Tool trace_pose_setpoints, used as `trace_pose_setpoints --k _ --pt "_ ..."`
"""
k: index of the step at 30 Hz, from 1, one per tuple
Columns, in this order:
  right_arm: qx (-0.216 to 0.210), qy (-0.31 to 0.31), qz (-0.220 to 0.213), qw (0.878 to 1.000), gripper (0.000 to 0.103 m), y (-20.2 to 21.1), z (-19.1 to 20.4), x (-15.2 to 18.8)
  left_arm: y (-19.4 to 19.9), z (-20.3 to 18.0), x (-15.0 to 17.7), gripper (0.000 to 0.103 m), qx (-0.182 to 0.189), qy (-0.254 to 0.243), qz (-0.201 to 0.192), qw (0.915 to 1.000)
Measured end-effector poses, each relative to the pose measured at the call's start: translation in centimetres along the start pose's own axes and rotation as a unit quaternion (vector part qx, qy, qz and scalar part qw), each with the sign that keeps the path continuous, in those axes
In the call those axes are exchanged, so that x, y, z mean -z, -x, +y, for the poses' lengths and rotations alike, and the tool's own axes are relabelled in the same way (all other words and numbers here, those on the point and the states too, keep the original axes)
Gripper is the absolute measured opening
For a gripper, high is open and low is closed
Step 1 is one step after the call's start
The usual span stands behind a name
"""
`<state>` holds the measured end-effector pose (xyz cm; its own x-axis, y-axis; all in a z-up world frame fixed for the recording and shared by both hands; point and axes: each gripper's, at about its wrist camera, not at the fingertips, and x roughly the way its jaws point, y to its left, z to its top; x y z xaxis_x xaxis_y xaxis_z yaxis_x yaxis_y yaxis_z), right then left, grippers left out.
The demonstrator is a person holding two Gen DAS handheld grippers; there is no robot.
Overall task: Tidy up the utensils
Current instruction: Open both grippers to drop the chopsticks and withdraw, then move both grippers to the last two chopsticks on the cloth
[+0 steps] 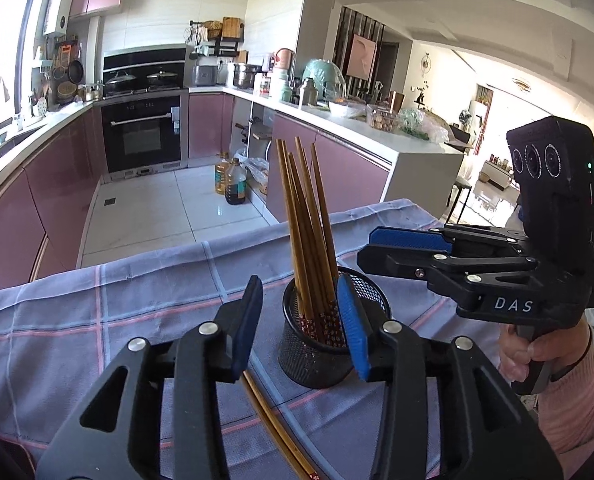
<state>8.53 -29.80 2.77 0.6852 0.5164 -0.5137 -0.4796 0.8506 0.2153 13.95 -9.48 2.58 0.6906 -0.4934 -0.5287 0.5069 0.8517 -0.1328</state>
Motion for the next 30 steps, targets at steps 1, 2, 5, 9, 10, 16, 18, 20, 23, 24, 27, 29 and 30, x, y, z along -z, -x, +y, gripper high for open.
trace_pose_setpoints --k 1,2,5,9,10,16,18,20,23,24,27,29,30 --pt "-0.004 0.003 -0.002 1.0 0.034 0.4 0.3 0.2 0.8 0.1 0.3 0.047 -0.006 0.001 -0.008 0.9999" --pt "-0.01 0.007 -0.003 1.0 0.038 0.8 0.7 0.5 1.4 0.2 0.6 0.055 -0.012 0.002 -0.015 0.9998" --pt "-0.027 0.02 -0.001 0.999 0.045 1.5 2.0 1.7 3.0 0.8 1.7 0.064 -0.034 0.005 -0.027 0.9991" --pt "-0.036 0.029 0.018 0.999 0.054 1.3 3.3 3.6 3.9 1.8 3.8 0.08 -0.059 0.02 -0.018 0.9979" --pt "-0.038 0.027 0.025 0.999 0.056 1.0 3.5 4.2 4.0 2.0 4.3 0.083 -0.065 0.023 -0.015 0.9975" --pt "-0.036 0.014 0.076 0.996 0.058 -1.9 4.4 7.5 4.1 3.6 7.8 0.095 -0.107 0.045 0.008 0.9933" --pt "-0.032 0.013 0.091 0.995 0.06 -2.7 4.8 8.5 4.1 4.0 8.7 0.095 -0.118 0.048 0.014 0.9917" --pt "-0.031 0.012 0.106 0.994 0.06 -3.5 5.4 9.4 4.1 4.4 9.5 0.095 -0.129 0.053 0.019 0.99" --pt "-0.029 0.017 0.122 0.992 0.06 -4.3 6.3 10.5 4.0 4.8 10.3 0.095 -0.137 0.058 0.027 0.9885" --pt "-0.025 0.022 0.127 0.991 0.06 -4.6 6.7 10.8 3.8 4.7 10.5 0.091 -0.137 0.058 0.031 0.9883" --pt "-0.02 0.031 0.136 0.99 0.06 -5.1 7.4 11.5 3.2 4.3 10.9 0.087 -0.142 0.054 0.043 0.9875" --pt "-0.011 0.034 0.138 0.99 0.059 -5.2 7.7 11.8 3.1 4.2 11.2 0.086 -0.138 0.059 0.048 0.9875" --pt "-0.007 0.037 0.141 0.989 0.059 -5.3 7.8 11.9 3.1 4.3 11.4 0.086 -0.137 0.062 0.049 0.9874"
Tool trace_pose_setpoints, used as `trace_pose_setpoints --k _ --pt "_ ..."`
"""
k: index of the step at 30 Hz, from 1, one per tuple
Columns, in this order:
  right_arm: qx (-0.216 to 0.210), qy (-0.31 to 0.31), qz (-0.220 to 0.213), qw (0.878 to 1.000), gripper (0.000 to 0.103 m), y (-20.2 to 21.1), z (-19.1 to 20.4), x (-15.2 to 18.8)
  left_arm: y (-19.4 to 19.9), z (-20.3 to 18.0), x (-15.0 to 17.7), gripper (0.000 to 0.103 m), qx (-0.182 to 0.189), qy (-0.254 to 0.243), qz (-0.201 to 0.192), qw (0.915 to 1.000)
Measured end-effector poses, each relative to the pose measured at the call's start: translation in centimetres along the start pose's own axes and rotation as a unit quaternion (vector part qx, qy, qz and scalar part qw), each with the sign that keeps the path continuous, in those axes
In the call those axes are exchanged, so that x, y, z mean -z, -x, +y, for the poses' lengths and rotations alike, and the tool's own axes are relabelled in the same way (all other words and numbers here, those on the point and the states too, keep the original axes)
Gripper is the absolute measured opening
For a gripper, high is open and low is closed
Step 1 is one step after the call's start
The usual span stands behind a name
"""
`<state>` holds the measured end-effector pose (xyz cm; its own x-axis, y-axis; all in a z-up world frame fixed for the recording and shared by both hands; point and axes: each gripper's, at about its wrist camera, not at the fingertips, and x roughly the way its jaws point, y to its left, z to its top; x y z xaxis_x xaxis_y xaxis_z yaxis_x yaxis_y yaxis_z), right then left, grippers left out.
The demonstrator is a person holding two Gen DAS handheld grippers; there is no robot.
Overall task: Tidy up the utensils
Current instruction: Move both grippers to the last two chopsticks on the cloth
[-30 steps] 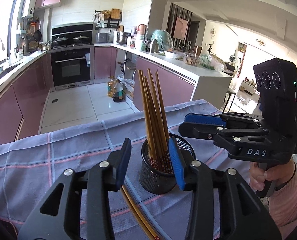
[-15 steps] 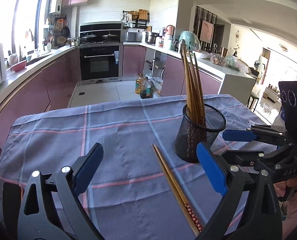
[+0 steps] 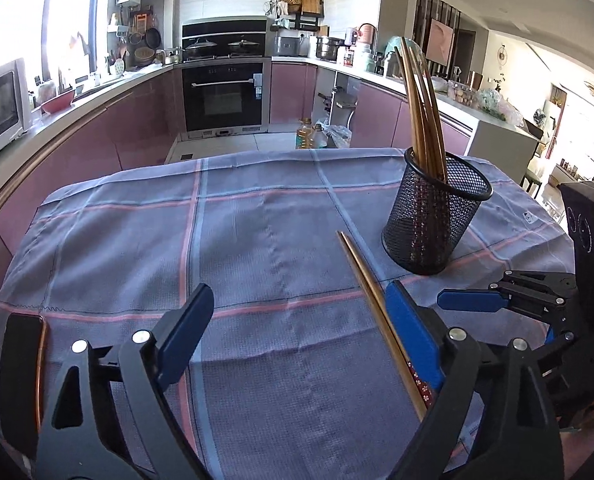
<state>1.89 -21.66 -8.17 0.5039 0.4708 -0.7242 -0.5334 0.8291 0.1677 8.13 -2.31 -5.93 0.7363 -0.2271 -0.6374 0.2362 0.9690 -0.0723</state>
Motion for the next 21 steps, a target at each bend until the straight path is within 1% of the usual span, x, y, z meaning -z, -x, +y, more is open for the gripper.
trace_pose_setpoints --k 5,15,21 --pt "0.016 0.004 0.011 1.0 0.054 -0.2 0.1 0.4 -0.3 0.5 0.1 0.084 0.001 0.009 0.006 0.9999" --pt "0.034 0.015 0.02 0.999 0.052 -0.5 0.2 0.6 -0.9 0.1 0.7 0.084 0.01 0.006 0.017 0.9998" --pt "0.028 0.002 0.026 0.999 0.045 -0.2 -0.5 0.8 -1.4 -0.1 0.7 0.083 0.013 0.001 0.022 0.9997"
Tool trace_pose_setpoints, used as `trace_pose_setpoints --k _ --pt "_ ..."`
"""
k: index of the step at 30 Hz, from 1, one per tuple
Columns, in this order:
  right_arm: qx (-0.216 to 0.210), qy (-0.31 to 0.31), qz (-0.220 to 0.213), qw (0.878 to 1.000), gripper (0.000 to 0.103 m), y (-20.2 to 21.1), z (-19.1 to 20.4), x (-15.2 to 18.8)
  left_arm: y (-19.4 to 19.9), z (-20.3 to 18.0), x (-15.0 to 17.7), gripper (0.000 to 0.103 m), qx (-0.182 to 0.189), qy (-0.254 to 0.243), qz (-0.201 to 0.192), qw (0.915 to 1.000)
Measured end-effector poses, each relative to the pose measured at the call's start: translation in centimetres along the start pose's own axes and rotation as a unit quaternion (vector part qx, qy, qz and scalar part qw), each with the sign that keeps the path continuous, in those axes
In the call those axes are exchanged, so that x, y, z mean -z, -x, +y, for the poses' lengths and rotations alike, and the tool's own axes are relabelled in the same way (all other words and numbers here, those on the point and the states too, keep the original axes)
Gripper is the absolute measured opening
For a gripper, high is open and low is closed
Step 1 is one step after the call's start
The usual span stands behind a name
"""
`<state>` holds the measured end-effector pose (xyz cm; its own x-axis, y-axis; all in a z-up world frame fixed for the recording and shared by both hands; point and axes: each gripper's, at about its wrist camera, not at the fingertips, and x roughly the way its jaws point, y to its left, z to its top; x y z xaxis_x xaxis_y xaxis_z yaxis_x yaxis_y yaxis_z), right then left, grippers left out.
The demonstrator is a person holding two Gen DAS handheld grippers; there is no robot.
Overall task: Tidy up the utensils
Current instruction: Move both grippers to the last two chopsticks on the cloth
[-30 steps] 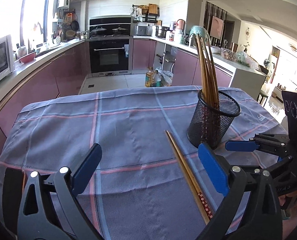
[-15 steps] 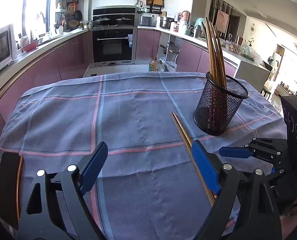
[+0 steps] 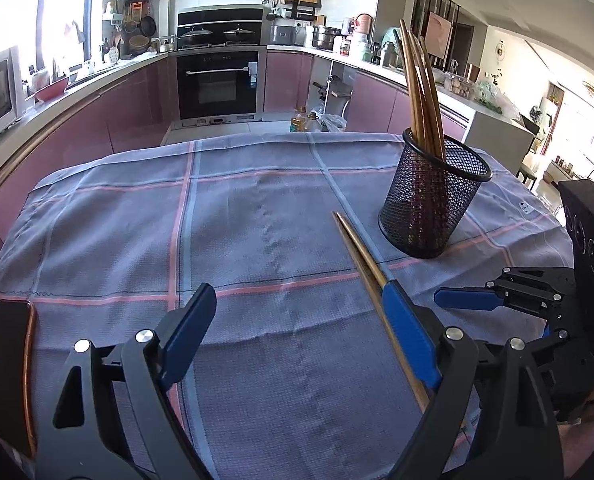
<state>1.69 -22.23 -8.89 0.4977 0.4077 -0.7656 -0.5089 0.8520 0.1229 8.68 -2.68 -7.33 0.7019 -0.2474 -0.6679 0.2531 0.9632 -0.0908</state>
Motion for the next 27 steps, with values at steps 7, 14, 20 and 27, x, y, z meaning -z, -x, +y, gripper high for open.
trace_pose_setpoints --k 7,14,20,27 --pt "-0.012 -0.018 0.004 1.0 0.039 0.3 -1.1 0.1 -1.3 -1.1 0.3 0.078 0.012 -0.022 0.021 0.9995" --pt "-0.019 -0.028 0.007 0.999 0.036 0.5 -2.1 0.2 -3.0 -2.9 1.0 0.07 0.037 -0.051 0.051 0.9967" --pt "-0.02 -0.03 0.007 0.999 0.035 0.4 -2.4 -0.1 -4.1 -3.7 1.6 0.06 0.045 -0.068 0.072 0.9941" --pt "-0.018 -0.032 0.005 0.999 0.035 -0.1 -2.8 -0.9 -4.6 -4.1 2.0 0.049 0.051 -0.069 0.082 0.9929"
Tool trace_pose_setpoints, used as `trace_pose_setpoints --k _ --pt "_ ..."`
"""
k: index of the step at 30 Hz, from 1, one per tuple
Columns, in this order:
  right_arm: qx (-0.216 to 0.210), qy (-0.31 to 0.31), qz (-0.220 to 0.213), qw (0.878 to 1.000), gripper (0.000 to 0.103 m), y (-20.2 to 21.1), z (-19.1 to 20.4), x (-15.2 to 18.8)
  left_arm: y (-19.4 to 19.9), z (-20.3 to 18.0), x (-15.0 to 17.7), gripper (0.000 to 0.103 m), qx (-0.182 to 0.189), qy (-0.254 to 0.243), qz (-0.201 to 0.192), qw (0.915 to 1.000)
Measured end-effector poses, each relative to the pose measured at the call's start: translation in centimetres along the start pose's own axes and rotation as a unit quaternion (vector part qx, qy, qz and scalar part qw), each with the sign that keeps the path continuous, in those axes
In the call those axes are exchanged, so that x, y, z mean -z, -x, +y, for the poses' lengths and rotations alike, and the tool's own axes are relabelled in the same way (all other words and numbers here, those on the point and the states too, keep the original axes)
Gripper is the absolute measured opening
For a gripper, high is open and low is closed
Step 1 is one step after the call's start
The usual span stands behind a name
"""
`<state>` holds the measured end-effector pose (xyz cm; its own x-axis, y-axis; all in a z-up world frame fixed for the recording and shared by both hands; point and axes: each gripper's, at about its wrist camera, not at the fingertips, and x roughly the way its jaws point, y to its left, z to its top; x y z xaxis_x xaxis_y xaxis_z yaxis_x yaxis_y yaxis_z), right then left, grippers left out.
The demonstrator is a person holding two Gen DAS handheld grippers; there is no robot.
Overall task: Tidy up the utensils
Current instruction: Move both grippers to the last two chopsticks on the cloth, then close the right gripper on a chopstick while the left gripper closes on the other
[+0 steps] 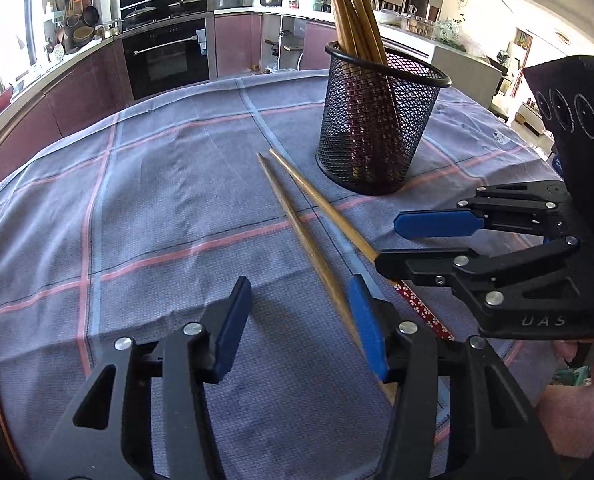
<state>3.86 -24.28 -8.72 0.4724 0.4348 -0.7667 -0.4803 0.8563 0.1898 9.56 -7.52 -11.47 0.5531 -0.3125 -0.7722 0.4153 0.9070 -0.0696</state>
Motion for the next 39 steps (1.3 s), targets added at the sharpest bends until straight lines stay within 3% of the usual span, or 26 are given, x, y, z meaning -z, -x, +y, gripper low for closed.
trace_pose_setpoints --k 7,15,25,30,34,39 --pt "0.008 -0.002 -0.005 1.0 0.029 -1.0 -0.1 -1.1 -0.4 0.0 -0.4 0.047 0.002 0.007 0.002 1.0" --pt "0.013 -0.007 -0.008 1.0 0.019 -1.5 -0.1 -1.5 -0.6 0.2 -0.7 0.032 0.01 0.016 0.006 0.9998" --pt "0.01 -0.022 -0.01 1.0 0.017 -1.9 -0.5 -1.9 -1.6 0.7 -1.8 0.032 0.005 0.018 0.012 0.9997" --pt "0.012 -0.027 -0.014 0.999 0.016 -1.9 -0.7 -1.8 -2.1 0.9 -2.4 0.022 0.005 0.022 0.013 0.9997" --pt "0.002 -0.048 -0.019 0.999 0.008 -1.7 -1.3 -1.5 -2.2 0.8 -2.3 0.013 0.009 0.03 0.009 0.9995" --pt "-0.004 -0.066 -0.03 0.997 0.006 -1.1 -1.7 -1.1 -2.0 1.1 -2.0 0.01 0.007 0.054 0.003 0.9985"
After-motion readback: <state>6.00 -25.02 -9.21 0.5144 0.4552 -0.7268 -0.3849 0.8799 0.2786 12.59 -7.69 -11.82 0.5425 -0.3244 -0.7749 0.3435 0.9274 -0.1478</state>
